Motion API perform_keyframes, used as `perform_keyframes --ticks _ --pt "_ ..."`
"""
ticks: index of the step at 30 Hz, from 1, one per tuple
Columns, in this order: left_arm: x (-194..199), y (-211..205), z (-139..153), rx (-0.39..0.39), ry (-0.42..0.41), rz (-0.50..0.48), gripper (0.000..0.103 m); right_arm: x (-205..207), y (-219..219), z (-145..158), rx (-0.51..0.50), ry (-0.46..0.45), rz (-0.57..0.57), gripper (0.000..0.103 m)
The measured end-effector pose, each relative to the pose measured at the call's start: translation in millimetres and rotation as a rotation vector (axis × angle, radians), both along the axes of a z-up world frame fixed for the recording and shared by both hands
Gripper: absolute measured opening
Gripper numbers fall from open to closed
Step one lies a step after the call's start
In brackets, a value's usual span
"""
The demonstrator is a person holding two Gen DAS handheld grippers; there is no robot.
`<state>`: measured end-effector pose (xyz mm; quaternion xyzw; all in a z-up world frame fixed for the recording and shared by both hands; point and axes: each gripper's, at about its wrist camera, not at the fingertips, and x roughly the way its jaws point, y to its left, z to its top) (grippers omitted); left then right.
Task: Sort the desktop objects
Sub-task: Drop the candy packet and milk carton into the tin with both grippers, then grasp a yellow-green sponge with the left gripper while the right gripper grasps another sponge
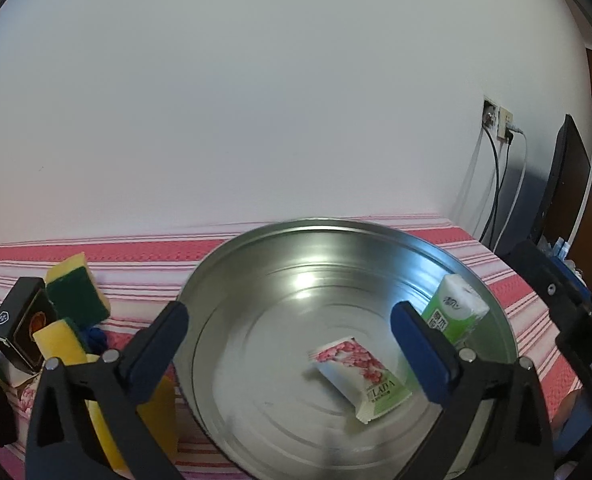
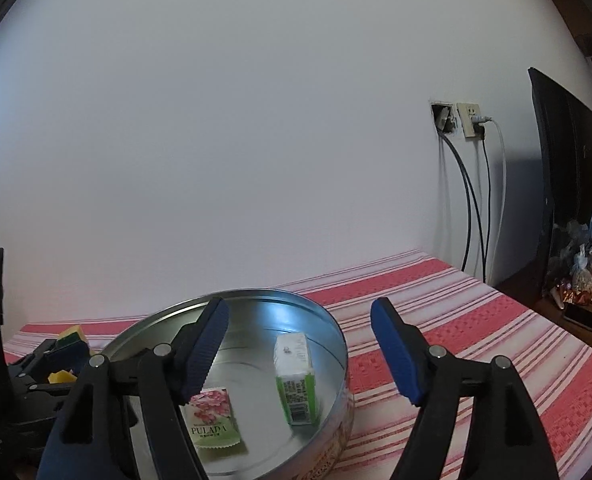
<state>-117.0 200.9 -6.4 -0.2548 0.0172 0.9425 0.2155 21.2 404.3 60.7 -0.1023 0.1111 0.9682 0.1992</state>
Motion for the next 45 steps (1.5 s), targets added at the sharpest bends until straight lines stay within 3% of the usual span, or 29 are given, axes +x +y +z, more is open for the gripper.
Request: perform_keyframes --ticks 17,29,37,45 --pt "-3 -22 -2 -0.013 -0.011 0.015 0.102 -8 1 -6 0.01 -0.063 -0.013 0.076" --pt "-23 -113 -3 0.062 -0.055 0.181 0.102 -5 -40 -1 0.072 -0.056 0.033 0.076" --pt "-40 -158 -11 0.174 -0.158 0.27 0.102 0 -70 3 0.01 -0.005 0.121 0.076" --pt "-45 -153 -21 0.112 -0.184 0.277 0.102 1 -96 5 0.081 -0.007 0.205 0.076"
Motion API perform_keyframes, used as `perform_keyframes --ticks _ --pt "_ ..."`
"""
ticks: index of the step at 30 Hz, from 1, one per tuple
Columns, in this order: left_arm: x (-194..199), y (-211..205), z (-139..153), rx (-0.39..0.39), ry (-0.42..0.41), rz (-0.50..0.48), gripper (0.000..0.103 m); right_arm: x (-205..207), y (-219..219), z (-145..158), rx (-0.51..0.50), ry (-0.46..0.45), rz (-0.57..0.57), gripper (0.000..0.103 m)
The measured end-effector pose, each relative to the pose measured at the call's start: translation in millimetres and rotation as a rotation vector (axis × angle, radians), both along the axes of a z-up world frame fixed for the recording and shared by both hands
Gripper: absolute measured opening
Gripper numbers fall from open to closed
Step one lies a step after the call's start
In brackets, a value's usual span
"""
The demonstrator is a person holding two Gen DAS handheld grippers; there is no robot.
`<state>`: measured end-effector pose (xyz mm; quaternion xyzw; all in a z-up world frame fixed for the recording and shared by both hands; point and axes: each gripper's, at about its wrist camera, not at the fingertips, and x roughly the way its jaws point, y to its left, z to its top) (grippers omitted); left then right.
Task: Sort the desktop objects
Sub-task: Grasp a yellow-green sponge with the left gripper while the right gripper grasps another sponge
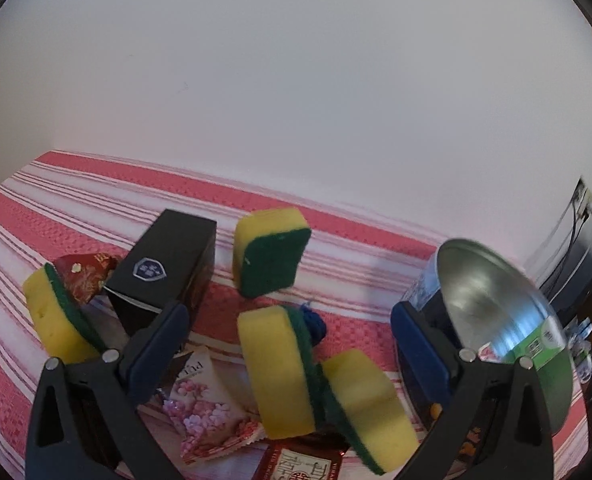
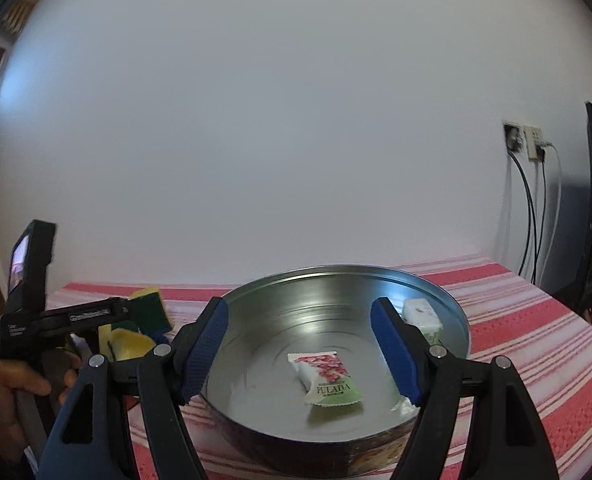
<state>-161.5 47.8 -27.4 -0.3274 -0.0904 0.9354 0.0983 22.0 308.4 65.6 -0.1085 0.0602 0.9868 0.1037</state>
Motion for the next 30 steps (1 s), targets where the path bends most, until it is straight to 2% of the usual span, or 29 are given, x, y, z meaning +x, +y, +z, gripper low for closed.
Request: perform_keyframes --ticks 5,6,7,11,14,18,22,24,26,28,30 --pt "-10 2 -12 -0.03 -0.057 -0.002 0.102 1 -2 0 -0.009 0.004 0.025 0.076" --pt "-12 0 -15 -0.025 -0.071 0.004 0.098 1 -1 1 -0.012 0.004 0.027 0.076" --pt "-14 -2 -17 -0.014 -0.083 0.003 0.089 1 -1 0 -0.013 0.003 0.028 0.076" --pt "-22 -21 -27 0.164 -0.161 -0.019 0.083 1 0 0 -0.018 -0.002 0.028 0.076" --pt "-30 -30 -34 0.255 -0.204 -0.018 0.083 1 -1 -1 -0.016 -0.006 0.026 0.076" --pt "-28 -36 -33 0.324 -0.194 -0.014 0.089 1 -2 -2 -0.013 -0.015 0.018 0.076" --pt "-31 -48 -37 0.417 -0.194 -0.005 0.089 -1 -2 -5 -0.018 -0.031 0.015 0.076" --pt "-33 -51 -39 0.438 -0.192 -0.001 0.089 -2 -3 -6 -0.01 -0.036 0.013 0.076" --pt "-29 -49 -35 0.409 -0.182 0.003 0.082 -2 -5 -7 0.001 -0.037 0.013 0.076" --pt "-29 -46 -35 0.361 -0.187 -0.006 0.049 -1 -8 -7 0.022 -0.033 0.013 0.076" --pt "-30 -47 -37 0.383 -0.192 -0.02 0.032 0 -12 -7 0.038 -0.03 0.015 0.076"
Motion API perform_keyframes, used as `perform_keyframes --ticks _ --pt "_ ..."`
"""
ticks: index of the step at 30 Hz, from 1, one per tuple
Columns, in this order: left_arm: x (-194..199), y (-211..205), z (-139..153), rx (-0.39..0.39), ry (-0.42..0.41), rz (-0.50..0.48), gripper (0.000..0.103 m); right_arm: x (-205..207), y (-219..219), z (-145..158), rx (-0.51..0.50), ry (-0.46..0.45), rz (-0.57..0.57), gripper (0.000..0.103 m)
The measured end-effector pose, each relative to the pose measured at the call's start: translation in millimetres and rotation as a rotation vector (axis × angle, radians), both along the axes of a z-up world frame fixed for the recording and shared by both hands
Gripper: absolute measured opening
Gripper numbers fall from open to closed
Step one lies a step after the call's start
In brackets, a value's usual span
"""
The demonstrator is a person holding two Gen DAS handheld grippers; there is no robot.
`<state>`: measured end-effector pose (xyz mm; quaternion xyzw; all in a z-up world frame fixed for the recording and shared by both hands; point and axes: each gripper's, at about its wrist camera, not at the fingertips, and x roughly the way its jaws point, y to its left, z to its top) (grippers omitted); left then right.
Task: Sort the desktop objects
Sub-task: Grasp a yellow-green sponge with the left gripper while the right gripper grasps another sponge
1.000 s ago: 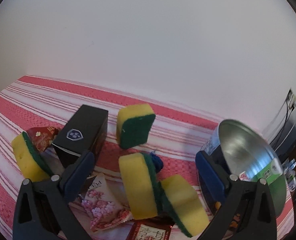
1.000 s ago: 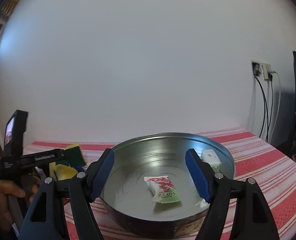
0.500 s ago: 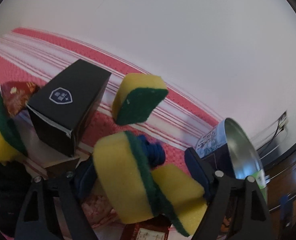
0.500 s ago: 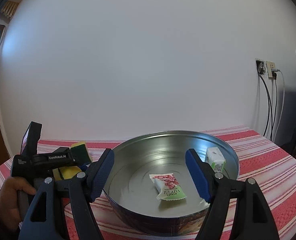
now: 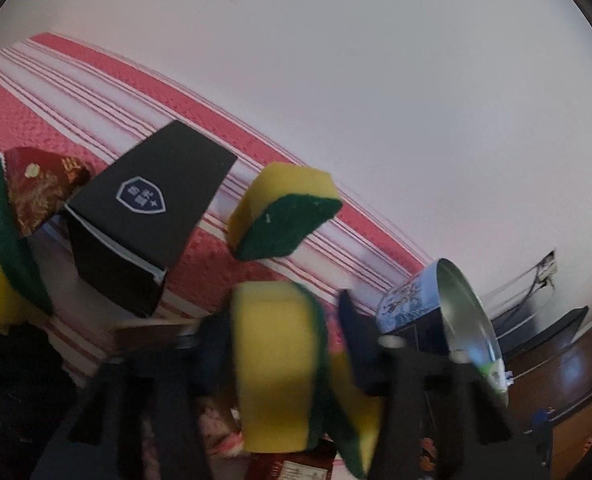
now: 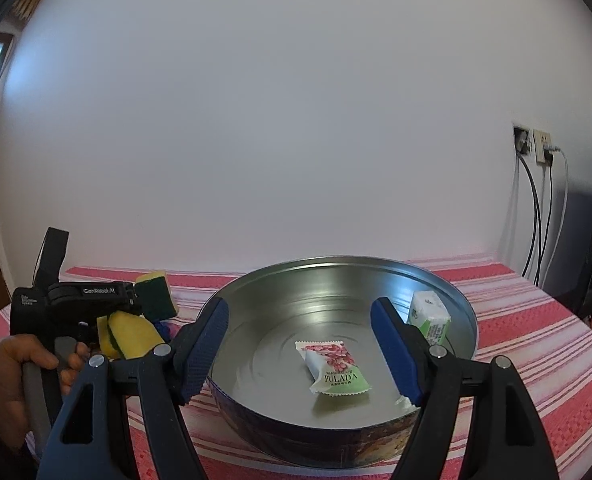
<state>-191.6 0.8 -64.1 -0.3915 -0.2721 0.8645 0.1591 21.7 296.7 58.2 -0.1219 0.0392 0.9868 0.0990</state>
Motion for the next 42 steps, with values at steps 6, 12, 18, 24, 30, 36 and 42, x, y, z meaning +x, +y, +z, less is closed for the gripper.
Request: perform_keyframes --ticks 6,12,18,24,30,36,42 --pt "12 0 20 -0.06 0.118 0.004 0.03 7 -14 3 0.04 0.038 0.057 0.076" --pt "27 4 46 -0.146 0.254 -0.059 0.03 -5 -37 -2 -0.053 -0.038 0.295 0.076" --pt "29 -2 50 -0.169 0.266 -0.061 0.03 -38 -74 -11 -0.059 -0.169 0.431 0.076" --pt "27 -8 47 -0.144 0.227 -0.061 0.03 -81 -114 -25 0.006 -0.308 0.48 0.076" --pt "21 -36 43 -0.103 0.186 0.005 0.03 -107 -118 -32 -0.014 -0.36 0.499 0.076" --pt "19 -34 40 -0.115 0.177 -0.026 0.03 -124 -116 -40 -0.058 -0.417 0.524 0.076" --pt "20 -34 39 -0.121 0.167 -0.025 0.03 -136 -115 -44 -0.104 -0.433 0.603 0.058"
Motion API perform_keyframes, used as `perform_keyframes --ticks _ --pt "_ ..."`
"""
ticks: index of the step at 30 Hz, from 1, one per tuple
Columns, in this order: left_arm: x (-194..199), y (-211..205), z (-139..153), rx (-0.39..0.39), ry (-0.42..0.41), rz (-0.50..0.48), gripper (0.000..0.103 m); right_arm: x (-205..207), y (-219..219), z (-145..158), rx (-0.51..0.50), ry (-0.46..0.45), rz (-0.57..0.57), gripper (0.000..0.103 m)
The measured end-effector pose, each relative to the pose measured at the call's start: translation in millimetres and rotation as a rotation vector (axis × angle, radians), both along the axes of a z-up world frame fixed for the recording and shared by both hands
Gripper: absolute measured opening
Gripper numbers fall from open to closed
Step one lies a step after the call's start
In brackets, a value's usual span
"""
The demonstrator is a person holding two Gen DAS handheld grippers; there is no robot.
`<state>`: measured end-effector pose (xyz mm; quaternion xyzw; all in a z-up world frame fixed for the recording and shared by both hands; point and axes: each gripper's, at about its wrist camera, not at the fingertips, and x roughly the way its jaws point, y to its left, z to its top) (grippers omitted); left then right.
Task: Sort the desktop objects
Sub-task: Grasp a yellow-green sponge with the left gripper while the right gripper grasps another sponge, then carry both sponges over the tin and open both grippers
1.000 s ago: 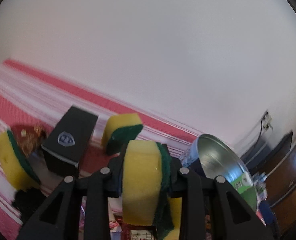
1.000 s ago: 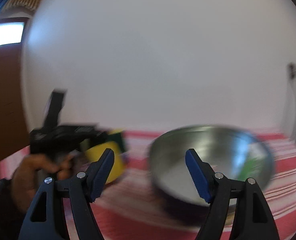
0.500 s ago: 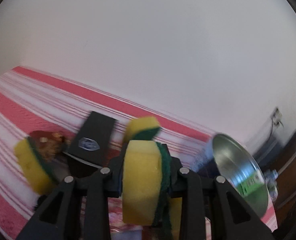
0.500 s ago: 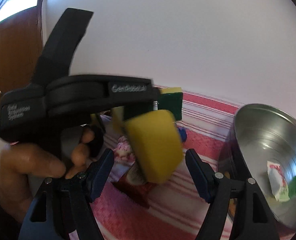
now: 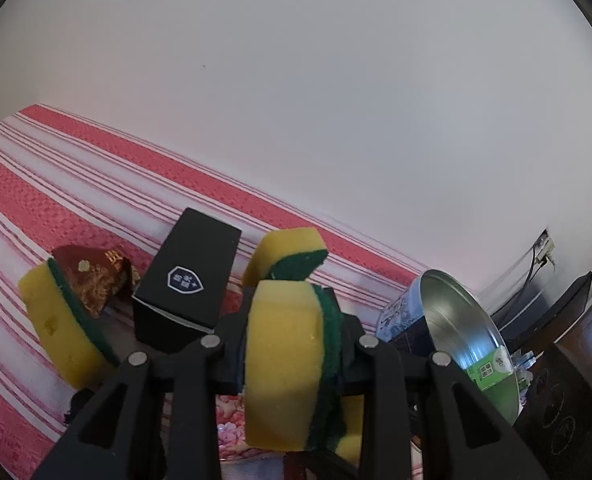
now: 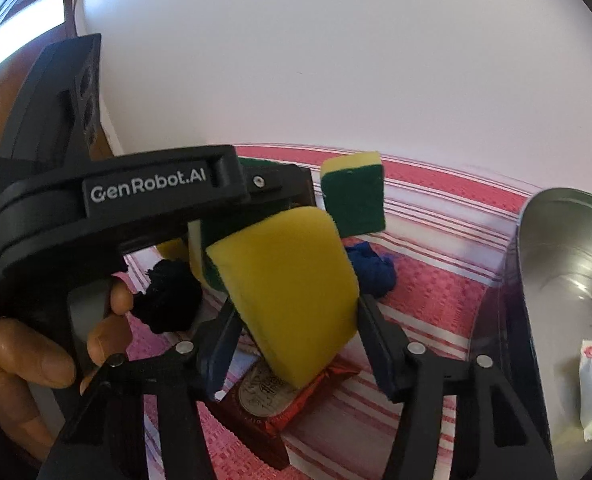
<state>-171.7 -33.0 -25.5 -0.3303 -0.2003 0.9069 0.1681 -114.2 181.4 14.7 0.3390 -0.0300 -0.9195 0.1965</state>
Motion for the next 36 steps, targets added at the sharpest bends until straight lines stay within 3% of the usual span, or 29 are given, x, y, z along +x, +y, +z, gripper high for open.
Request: perform_keyframes --ticks 5,9,13,19,27,36 --pt "3 -5 3 0.019 0.034 0.037 0.03 24 0 10 0.048 0.105 -0.027 0.055" --pt "4 -12 5 0.022 0.058 0.089 0.03 53 15 21 0.043 0.203 -0.133 0.056" --pt "7 -8 8 0.033 0.086 0.072 0.03 80 36 30 0.017 0.297 -0.241 0.056" --pt "25 12 22 -0.03 0.219 0.007 0.03 101 66 36 0.048 0.427 -0.425 0.056" --pt "39 51 27 -0.097 0.322 -0.093 0.03 113 112 38 0.027 0.449 -0.564 0.056" --pt "47 87 35 -0.183 0.357 -0.106 0.03 124 153 35 0.006 0.446 -0.64 0.056"
